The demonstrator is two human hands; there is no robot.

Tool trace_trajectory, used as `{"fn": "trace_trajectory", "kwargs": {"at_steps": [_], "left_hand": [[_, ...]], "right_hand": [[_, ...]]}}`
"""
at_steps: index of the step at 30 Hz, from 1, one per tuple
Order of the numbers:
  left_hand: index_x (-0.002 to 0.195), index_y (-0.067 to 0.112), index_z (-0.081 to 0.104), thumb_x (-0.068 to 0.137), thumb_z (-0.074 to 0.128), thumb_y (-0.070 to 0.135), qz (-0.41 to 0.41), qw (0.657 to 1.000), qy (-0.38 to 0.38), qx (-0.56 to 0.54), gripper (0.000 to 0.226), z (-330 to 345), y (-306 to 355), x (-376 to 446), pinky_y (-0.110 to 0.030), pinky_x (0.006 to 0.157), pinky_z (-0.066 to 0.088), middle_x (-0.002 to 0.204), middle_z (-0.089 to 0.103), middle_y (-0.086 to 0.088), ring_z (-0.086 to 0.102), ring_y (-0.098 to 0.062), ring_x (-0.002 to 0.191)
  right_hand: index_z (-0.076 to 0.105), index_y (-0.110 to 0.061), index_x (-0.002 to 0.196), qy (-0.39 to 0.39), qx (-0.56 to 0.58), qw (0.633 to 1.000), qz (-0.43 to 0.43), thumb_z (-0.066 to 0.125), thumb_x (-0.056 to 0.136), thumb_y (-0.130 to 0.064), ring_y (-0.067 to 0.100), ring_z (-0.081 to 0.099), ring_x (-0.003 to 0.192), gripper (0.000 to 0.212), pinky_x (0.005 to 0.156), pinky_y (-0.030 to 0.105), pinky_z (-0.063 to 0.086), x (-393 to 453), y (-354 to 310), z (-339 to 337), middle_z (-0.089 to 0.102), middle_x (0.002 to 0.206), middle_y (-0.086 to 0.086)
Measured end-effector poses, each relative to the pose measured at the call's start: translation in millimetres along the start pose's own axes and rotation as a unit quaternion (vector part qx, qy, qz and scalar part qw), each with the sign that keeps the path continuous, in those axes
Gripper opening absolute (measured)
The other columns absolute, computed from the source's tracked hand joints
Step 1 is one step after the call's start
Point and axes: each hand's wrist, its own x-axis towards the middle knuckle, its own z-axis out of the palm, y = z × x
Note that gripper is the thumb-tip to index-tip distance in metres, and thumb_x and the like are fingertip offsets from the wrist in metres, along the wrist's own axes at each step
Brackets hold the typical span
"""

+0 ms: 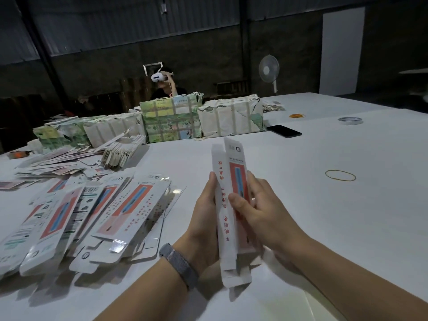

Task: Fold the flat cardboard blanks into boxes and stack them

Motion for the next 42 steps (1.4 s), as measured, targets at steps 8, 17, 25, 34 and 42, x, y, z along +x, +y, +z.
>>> {"fn": "trace_trajectory", "kwargs": {"at_steps": [8,17,25,34,42], "left_hand": [[0.132,0.058,0.045,0.091,0.055,0.052,0.098,0.994,0.021,0.035,0.043,10,4,-4,-0.039,0.068,0.06,0.101,0.077,-0.001,0.076,-0.026,0.093],[0.131,0.06,0.048,0.094,0.046,0.055,0.129,0.989,0.029,0.063,0.037,13,-1,-2,-0.048,0.078,0.061,0.118,0.073,-0.007,0.073,-0.03,0.105],[0.132,0.062,0.041,0.108,0.041,0.014,0.185,0.966,0.019,0.182,0.054,10,-7,-2,-0.045,0.082,0.062,0.129,0.066,0.002,0.072,-0.026,0.104],[0.132,0.037,0.05,0.11,0.029,0.039,0.186,0.967,0.06,0.163,0.03,-5,5,3,-0.034,0.061,0.06,0.098,0.075,-0.006,0.074,-0.027,0.08],[0.134,0.043,0.05,0.108,0.041,0.025,0.153,0.975,-0.005,0.16,0.033,-4,8,-1,-0.035,0.059,0.057,0.103,0.074,-0.017,0.07,-0.027,0.075]], "right_hand": [[0.034,-0.038,0.152,0.017,0.022,0.999,-0.035,0.055,0.083,-0.062,0.0,0.058,0.108,0.076,0.087,0.032,0.058,-3,-7,1,0.052,0.121,-0.023],[0.023,-0.05,0.145,0.038,0.009,0.998,-0.054,0.063,0.074,-0.051,-0.004,0.063,0.097,0.081,0.077,0.023,0.06,-1,-10,-7,0.061,0.105,-0.024],[0.037,-0.035,0.151,0.072,0.108,0.991,-0.014,0.069,0.082,-0.019,0.015,0.071,0.084,0.078,0.072,0.028,0.059,3,-3,-17,0.072,0.096,-0.011],[0.048,-0.04,0.143,-0.006,0.164,0.986,0.033,0.056,0.075,-0.022,0.016,0.071,0.091,0.071,0.068,0.028,0.058,1,-1,-7,0.07,0.088,-0.003],[0.051,-0.027,0.135,0.047,0.181,0.982,0.018,0.055,0.098,-0.014,0.012,0.067,0.064,0.039,0.054,0.028,0.052,7,-8,-18,0.068,0.08,0.007]]}}
